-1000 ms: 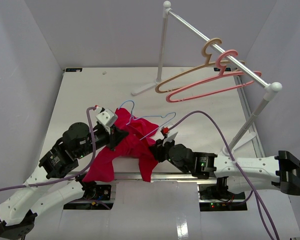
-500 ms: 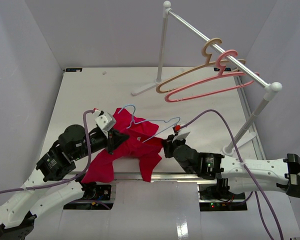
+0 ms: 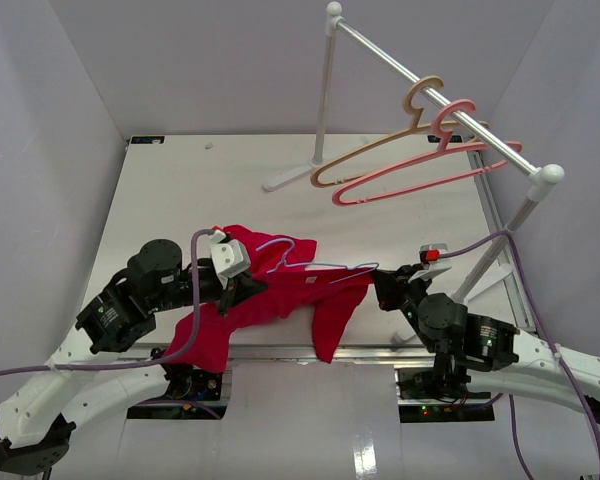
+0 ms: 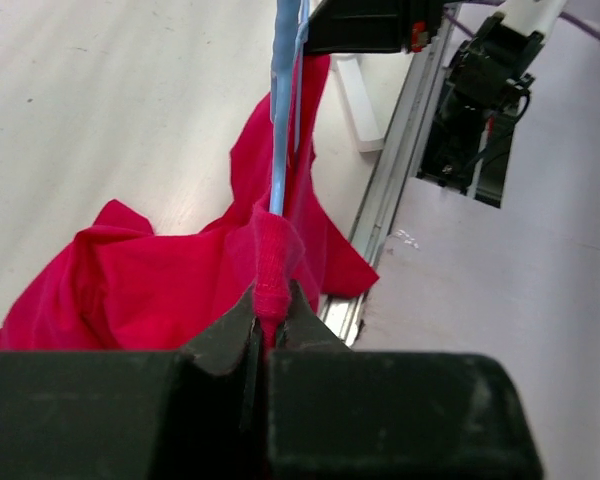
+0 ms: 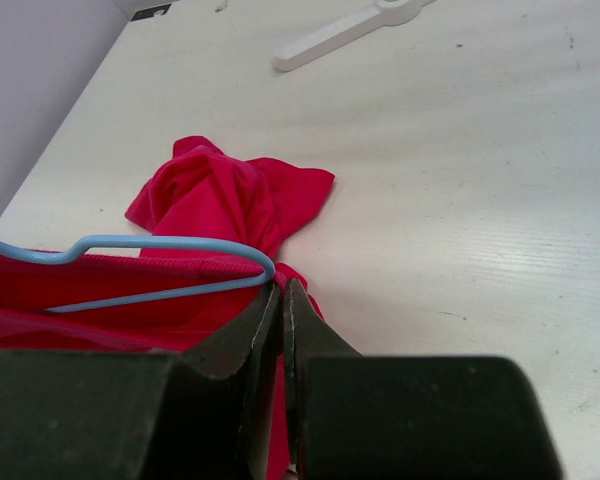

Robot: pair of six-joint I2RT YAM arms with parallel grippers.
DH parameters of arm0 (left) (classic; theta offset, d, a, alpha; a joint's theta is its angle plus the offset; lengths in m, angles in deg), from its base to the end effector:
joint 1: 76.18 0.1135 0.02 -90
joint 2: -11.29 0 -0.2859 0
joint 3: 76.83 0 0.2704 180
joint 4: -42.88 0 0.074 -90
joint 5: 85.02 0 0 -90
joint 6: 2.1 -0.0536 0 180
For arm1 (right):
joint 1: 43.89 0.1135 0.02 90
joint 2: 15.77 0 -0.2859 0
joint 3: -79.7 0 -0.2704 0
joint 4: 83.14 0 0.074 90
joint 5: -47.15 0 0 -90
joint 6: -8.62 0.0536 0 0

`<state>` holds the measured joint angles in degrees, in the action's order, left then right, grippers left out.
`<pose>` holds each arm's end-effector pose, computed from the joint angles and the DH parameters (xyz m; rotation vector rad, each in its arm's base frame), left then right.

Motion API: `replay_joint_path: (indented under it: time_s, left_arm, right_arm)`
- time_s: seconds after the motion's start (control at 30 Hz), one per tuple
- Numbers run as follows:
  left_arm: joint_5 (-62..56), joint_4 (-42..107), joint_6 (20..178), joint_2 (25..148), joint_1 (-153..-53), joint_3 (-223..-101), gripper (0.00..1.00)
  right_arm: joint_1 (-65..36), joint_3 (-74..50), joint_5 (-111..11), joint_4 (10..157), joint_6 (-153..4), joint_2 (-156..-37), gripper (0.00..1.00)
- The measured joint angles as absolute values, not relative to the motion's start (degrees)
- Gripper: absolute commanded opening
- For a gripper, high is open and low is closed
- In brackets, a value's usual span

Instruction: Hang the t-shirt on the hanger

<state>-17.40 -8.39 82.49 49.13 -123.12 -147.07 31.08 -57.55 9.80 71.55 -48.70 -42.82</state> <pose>0.0803 -0.1158 0.3938 1.1071 1.6275 -0.8546 0.0750 0.1152 0.2989 0.0460 1.7092 0.6152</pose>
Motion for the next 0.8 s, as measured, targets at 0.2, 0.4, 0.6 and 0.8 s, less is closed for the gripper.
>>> replay_joint_path:
  time_s: [0.2,0.4,0.6,0.8]
  left_arm:
    - [-13.65,-8.54,77.39,55.06,-123.14,-148.24,0.0]
    - [-13.79,-8.29,74.19,57.21,-123.46,-148.7,0.0]
    - [-13.39,-11.04,71.73,62.18,-124.52,-151.39,0.0]
    - [-13.63,-12.65,70.7,70.33,-124.52,-154.16,0.0]
  right_arm:
    - [30.74,-53.55,10.88,61.03,-48.28,-43.31,0.08]
    - [30.74,-51.59,12.7,55.21,-47.24,-42.57,0.08]
    - [30.74,-48.07,13.55,51.17,-47.46,-41.76,0.08]
    - [30.7,-43.11,15.98,47.22,-50.22,-43.25,0.08]
